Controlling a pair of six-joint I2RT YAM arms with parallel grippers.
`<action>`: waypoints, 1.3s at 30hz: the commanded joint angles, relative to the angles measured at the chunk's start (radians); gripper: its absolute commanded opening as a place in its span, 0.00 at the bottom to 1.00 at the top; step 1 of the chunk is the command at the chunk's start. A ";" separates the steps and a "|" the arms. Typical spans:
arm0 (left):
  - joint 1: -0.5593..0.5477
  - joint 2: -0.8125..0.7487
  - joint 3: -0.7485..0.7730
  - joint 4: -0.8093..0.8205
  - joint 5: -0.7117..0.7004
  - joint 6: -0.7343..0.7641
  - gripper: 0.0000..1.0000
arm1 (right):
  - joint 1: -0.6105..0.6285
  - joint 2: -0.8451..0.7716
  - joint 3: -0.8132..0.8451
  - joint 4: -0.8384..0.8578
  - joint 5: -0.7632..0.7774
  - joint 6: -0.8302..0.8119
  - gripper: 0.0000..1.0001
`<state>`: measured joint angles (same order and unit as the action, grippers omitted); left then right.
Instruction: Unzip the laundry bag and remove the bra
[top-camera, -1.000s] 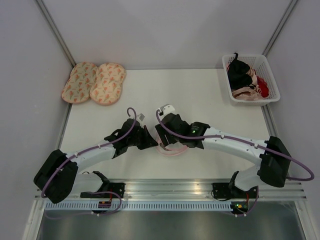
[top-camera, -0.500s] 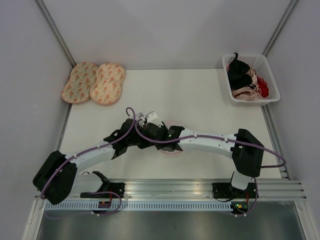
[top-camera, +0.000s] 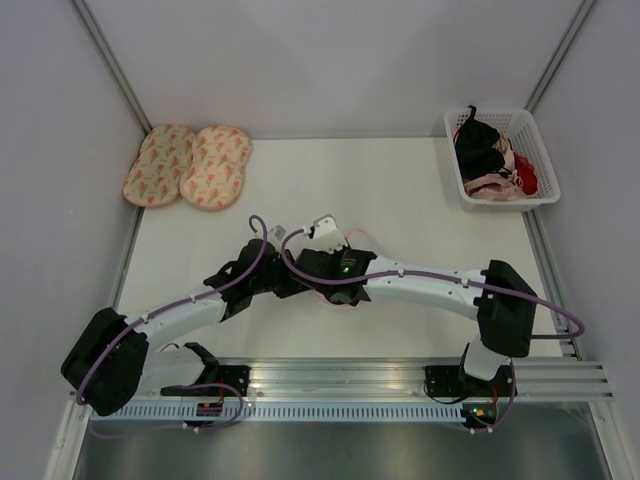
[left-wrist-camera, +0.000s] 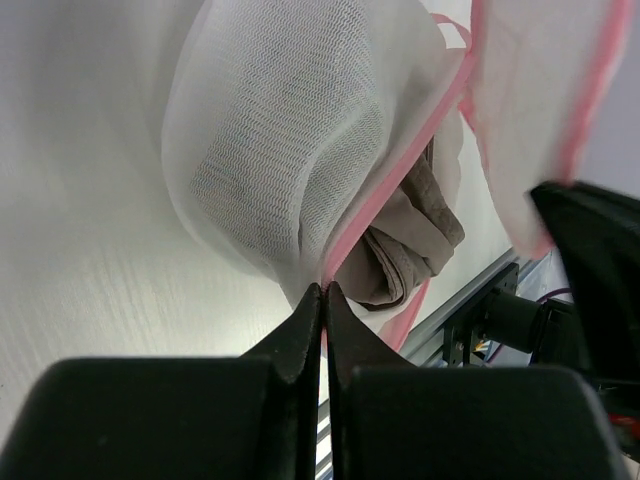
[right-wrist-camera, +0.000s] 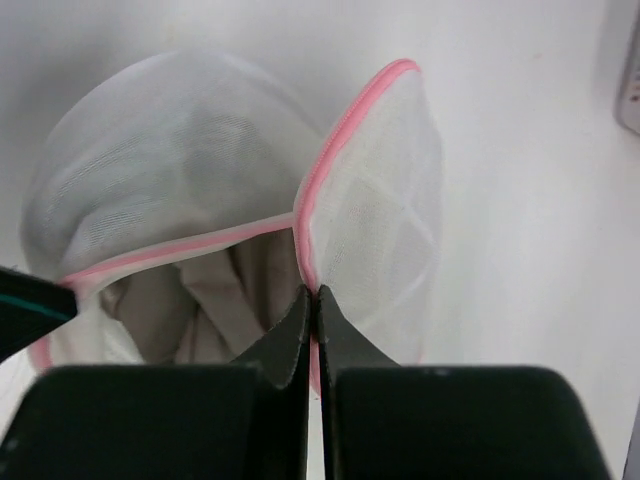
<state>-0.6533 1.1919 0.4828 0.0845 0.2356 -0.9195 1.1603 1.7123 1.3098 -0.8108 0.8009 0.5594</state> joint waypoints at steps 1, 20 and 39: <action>-0.002 -0.032 -0.010 0.009 -0.024 -0.018 0.02 | -0.040 -0.129 -0.001 -0.152 0.204 0.102 0.00; 0.000 -0.002 0.011 -0.006 -0.007 -0.021 0.02 | -0.093 -0.352 -0.288 0.323 -0.403 -0.093 0.73; 0.000 -0.032 -0.006 -0.008 -0.010 -0.030 0.02 | -0.106 -0.045 -0.333 0.469 -0.470 -0.078 0.39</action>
<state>-0.6529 1.1862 0.4828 0.0753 0.2359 -0.9283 1.0573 1.6604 0.9562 -0.3481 0.2951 0.4877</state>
